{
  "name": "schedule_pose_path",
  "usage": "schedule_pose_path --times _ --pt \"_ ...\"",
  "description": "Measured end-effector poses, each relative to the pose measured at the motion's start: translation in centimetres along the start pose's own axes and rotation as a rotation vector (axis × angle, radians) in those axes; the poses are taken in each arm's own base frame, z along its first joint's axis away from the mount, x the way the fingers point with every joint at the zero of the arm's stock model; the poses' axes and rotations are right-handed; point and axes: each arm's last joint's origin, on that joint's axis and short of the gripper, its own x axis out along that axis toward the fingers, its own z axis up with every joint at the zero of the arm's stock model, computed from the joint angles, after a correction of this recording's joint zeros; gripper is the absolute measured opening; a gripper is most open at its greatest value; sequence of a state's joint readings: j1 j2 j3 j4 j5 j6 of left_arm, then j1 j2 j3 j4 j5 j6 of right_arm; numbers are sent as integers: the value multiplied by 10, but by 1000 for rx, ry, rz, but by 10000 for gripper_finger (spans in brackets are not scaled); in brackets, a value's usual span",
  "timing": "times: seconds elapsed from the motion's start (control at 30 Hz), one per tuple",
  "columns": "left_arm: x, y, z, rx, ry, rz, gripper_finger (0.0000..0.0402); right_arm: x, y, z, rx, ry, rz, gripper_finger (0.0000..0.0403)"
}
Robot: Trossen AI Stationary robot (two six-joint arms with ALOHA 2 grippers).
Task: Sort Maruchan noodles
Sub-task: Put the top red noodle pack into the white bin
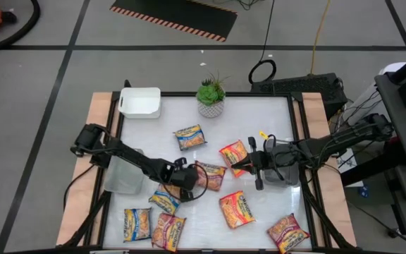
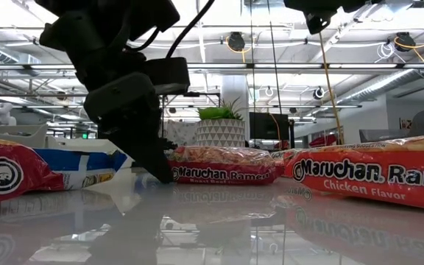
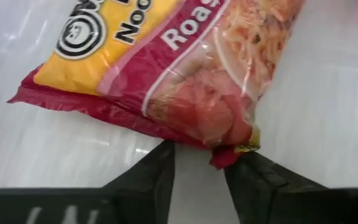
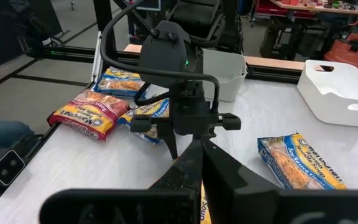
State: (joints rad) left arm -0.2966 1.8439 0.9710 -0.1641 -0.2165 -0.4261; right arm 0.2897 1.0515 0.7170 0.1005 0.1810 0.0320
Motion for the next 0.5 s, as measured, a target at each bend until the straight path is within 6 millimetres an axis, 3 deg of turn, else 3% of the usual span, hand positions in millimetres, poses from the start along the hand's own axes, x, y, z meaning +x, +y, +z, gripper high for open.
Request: schedule_pose_path --times 0.5 --pt "-4 1 2 166 -9 22 6 0 0 0 -18 0 0 0"
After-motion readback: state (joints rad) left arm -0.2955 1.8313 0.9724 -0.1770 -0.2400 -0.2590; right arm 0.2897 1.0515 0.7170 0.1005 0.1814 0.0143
